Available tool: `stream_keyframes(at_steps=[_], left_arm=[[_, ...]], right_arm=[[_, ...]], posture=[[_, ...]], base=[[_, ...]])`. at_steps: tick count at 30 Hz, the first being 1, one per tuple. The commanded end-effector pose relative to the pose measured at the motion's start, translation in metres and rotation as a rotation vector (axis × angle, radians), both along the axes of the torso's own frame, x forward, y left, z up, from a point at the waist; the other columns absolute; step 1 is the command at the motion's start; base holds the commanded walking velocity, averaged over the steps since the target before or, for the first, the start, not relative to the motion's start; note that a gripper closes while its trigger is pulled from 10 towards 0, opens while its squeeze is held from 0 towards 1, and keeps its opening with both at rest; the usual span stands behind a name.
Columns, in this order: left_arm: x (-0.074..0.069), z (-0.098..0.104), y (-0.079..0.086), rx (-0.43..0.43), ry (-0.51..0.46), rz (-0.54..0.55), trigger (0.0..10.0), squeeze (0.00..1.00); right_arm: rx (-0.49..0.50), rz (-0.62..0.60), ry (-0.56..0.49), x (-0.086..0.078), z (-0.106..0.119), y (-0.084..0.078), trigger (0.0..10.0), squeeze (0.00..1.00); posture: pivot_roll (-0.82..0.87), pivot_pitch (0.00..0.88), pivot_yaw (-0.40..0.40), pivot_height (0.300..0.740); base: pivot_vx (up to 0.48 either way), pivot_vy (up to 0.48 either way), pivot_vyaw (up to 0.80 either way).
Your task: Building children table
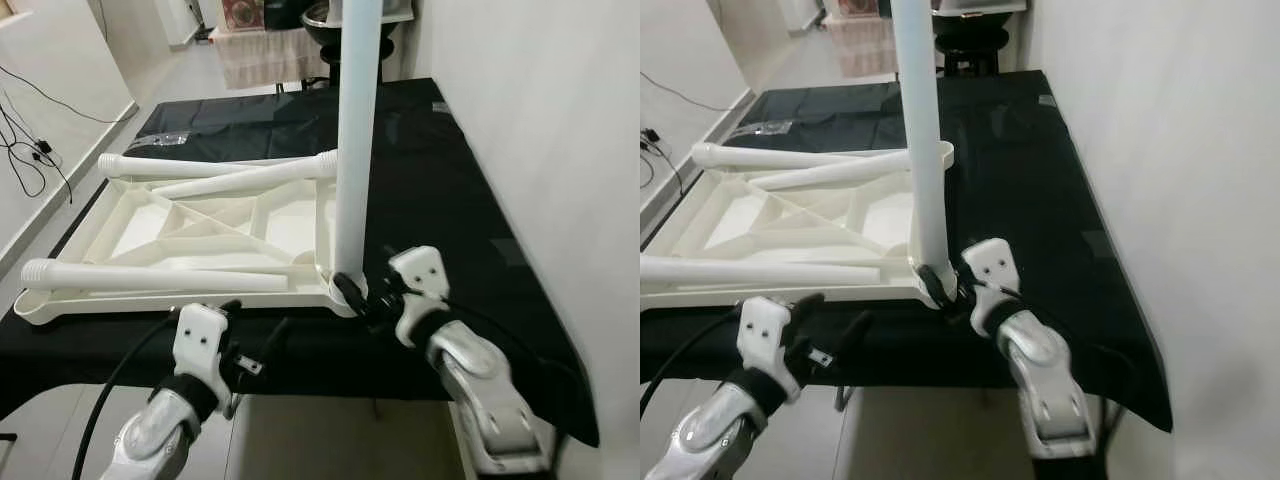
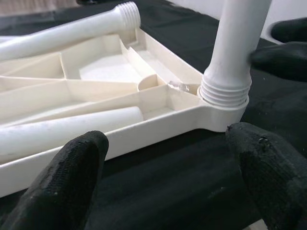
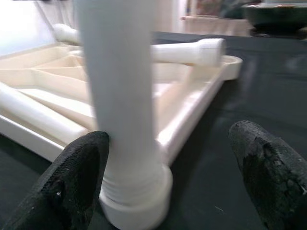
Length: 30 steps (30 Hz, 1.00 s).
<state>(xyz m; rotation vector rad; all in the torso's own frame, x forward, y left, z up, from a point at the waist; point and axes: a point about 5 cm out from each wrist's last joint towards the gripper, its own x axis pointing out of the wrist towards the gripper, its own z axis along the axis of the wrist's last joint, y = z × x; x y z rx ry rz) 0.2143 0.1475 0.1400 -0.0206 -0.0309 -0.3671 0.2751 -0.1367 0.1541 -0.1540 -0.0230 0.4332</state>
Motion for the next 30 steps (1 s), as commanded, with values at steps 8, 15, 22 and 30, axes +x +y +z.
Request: stream_keyframes(at_steps=[8,15,22,30], left_arm=[[-0.019,-0.012,0.016,0.110,0.018,0.201,10.0,0.00],[-0.024,-0.017,0.023,0.122,0.020,0.257,10.0,0.00],[-0.022,-0.019,0.022,0.116,0.017,0.266,10.0,0.00],[-0.018,-0.020,0.016,0.115,0.013,0.232,10.0,0.00]], right_arm=[[-0.095,-0.037,0.004,-0.020,-0.017,-0.019,10.0,0.00],[-0.145,-0.046,-0.002,-0.018,-0.020,-0.014,10.0,0.00],[-0.151,-0.051,0.015,-0.015,-0.025,-0.014,10.0,0.00],[-0.164,-0.056,0.007,-0.014,-0.027,-0.016,10.0,0.00]], posture=[[-0.05,0.088,0.105,0.740],[-0.05,0.073,0.108,0.740],[-0.05,0.052,0.100,0.740],[-0.08,0.039,0.097,0.740]], base=[[0.000,0.000,0.00],[0.000,0.000,0.00],[0.000,0.000,0.00],[0.000,0.000,0.00]])
